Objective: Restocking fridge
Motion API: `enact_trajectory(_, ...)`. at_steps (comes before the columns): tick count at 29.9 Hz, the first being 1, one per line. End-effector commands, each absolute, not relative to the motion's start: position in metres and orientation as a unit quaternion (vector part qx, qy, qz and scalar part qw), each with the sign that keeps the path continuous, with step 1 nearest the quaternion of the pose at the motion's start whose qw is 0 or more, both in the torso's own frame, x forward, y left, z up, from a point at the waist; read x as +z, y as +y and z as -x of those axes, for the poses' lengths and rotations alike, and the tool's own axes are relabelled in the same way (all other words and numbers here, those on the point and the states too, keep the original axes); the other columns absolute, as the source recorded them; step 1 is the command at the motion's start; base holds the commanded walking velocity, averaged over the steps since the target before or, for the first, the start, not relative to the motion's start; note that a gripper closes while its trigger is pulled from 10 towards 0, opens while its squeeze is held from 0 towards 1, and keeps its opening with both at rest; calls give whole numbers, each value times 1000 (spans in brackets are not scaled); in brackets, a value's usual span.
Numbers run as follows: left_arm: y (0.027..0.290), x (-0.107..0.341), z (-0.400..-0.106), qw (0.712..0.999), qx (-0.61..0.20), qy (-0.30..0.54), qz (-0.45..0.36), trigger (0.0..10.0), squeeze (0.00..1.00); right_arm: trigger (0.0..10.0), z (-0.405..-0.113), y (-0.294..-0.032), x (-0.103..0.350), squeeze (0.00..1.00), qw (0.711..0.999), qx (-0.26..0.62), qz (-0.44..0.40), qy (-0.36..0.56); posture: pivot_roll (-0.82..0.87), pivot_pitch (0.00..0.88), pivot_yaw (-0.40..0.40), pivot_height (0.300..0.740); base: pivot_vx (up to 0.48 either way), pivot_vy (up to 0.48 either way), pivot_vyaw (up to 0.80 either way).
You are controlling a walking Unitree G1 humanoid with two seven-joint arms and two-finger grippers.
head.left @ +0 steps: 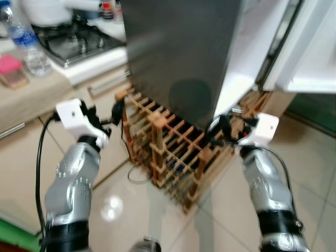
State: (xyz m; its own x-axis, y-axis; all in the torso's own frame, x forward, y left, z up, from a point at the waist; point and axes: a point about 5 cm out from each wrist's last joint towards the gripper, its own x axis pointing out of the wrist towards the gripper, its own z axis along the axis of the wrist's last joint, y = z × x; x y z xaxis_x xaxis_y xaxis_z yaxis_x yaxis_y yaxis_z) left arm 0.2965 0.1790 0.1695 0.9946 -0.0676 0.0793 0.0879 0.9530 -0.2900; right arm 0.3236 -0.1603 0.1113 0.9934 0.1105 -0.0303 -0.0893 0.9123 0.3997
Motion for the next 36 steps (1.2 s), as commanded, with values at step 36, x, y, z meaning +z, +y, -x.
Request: enact_trajectory(36,192,142,-305,999,37,-5,17,10000,0,10000,-309,-168,105,75,998,48,-48,10,-38,0,64,740,0,0,654)
